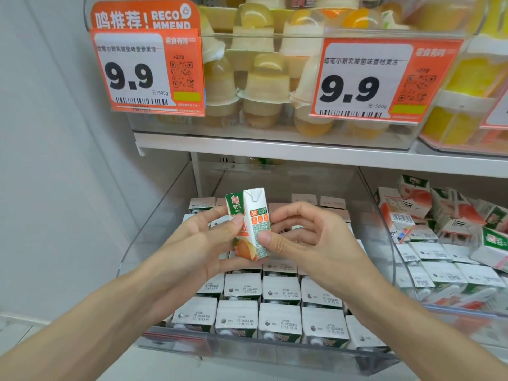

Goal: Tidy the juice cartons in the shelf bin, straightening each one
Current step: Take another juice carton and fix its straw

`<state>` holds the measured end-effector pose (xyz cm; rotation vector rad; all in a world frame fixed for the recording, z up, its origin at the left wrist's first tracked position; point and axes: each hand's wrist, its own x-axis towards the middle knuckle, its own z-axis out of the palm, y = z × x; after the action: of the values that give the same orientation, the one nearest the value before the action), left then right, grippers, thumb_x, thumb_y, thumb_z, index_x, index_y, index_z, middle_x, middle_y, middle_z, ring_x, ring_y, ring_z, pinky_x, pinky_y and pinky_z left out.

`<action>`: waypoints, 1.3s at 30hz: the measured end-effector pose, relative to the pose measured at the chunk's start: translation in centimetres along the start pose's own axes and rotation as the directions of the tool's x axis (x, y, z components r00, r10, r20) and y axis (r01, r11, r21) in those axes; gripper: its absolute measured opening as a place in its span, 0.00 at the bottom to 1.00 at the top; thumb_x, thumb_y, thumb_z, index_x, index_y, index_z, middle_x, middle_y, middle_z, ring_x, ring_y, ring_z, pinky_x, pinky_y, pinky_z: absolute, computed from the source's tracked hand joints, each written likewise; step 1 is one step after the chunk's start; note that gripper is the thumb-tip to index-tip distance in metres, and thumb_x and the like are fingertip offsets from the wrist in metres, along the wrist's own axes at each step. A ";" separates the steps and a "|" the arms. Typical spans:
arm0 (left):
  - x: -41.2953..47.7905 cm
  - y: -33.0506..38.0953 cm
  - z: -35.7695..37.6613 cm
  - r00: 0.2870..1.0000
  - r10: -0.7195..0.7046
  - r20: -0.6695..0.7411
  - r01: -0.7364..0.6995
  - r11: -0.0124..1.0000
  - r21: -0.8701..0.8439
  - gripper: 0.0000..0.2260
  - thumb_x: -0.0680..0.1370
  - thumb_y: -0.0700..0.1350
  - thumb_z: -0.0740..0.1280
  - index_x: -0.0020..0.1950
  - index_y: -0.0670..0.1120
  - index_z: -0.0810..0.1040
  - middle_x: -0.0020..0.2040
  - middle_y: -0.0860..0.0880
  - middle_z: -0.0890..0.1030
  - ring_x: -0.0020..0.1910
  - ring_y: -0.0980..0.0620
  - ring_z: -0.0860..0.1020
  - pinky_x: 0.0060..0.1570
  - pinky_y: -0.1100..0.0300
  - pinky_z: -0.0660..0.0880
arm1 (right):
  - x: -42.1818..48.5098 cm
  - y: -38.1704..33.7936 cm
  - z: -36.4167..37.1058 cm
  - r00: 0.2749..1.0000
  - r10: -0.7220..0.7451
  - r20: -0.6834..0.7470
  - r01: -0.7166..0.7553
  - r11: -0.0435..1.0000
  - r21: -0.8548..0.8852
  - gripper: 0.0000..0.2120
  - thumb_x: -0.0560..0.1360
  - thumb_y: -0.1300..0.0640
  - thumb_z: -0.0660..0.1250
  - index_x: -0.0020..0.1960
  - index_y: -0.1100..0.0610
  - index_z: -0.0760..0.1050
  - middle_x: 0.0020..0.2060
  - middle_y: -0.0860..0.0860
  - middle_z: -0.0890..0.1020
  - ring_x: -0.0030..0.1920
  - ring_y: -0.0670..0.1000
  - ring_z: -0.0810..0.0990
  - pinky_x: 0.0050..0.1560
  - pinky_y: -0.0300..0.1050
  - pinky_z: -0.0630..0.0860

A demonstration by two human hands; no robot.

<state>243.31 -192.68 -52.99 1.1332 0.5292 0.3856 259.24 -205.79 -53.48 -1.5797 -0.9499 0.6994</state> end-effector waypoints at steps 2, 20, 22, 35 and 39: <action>0.2 -0.1 -0.1 1.000 0.012 0.004 -0.012 1.000 0.023 0.16 0.82 0.42 0.67 0.70 0.42 0.79 0.61 0.39 0.86 0.61 0.38 0.85 0.56 0.44 0.84 | 0.0 0.2 0.2 0.999 -0.040 -0.015 0.040 0.999 -0.014 0.18 0.67 0.48 0.82 0.53 0.51 0.82 0.46 0.49 0.87 0.46 0.48 0.87 0.52 0.44 0.85; -0.1 0.9 -1.2 0.991 0.104 0.089 -0.132 0.891 0.435 0.26 0.81 0.40 0.71 0.77 0.54 0.73 0.67 0.54 0.84 0.65 0.51 0.83 0.67 0.60 0.77 | 0.0 -0.6 -0.6 0.998 0.063 0.003 -0.064 0.998 0.021 0.08 0.80 0.55 0.74 0.58 0.49 0.83 0.48 0.42 0.89 0.47 0.39 0.87 0.43 0.25 0.76; -0.1 1.0 -1.1 0.988 0.143 0.059 -0.154 0.873 0.463 0.26 0.79 0.40 0.72 0.77 0.55 0.74 0.65 0.55 0.85 0.63 0.54 0.84 0.64 0.62 0.79 | 0.0 -0.6 -0.5 0.998 0.055 0.034 -0.055 0.998 0.007 0.09 0.81 0.57 0.72 0.60 0.50 0.84 0.50 0.42 0.89 0.50 0.39 0.87 0.48 0.27 0.78; -0.4 0.5 -0.1 0.994 0.082 0.067 -0.100 0.936 0.338 0.25 0.82 0.42 0.68 0.77 0.57 0.65 0.59 0.45 0.88 0.59 0.46 0.86 0.59 0.59 0.82 | 0.0 0.2 0.7 0.989 -0.062 0.134 0.084 0.983 -0.162 0.18 0.75 0.43 0.77 0.65 0.37 0.82 0.57 0.42 0.83 0.56 0.43 0.82 0.59 0.45 0.82; -0.2 0.4 0.1 0.995 0.094 0.044 -0.103 0.947 0.304 0.25 0.81 0.43 0.68 0.76 0.54 0.66 0.58 0.44 0.88 0.58 0.44 0.87 0.58 0.56 0.83 | 0.2 0.4 0.6 0.991 -0.070 0.116 0.090 0.980 -0.176 0.19 0.71 0.42 0.80 0.61 0.37 0.83 0.50 0.46 0.84 0.49 0.47 0.81 0.52 0.46 0.81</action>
<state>243.17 -192.76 -52.58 1.4679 0.5188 0.3811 258.88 -205.37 -54.00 -1.6645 -1.1792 0.6631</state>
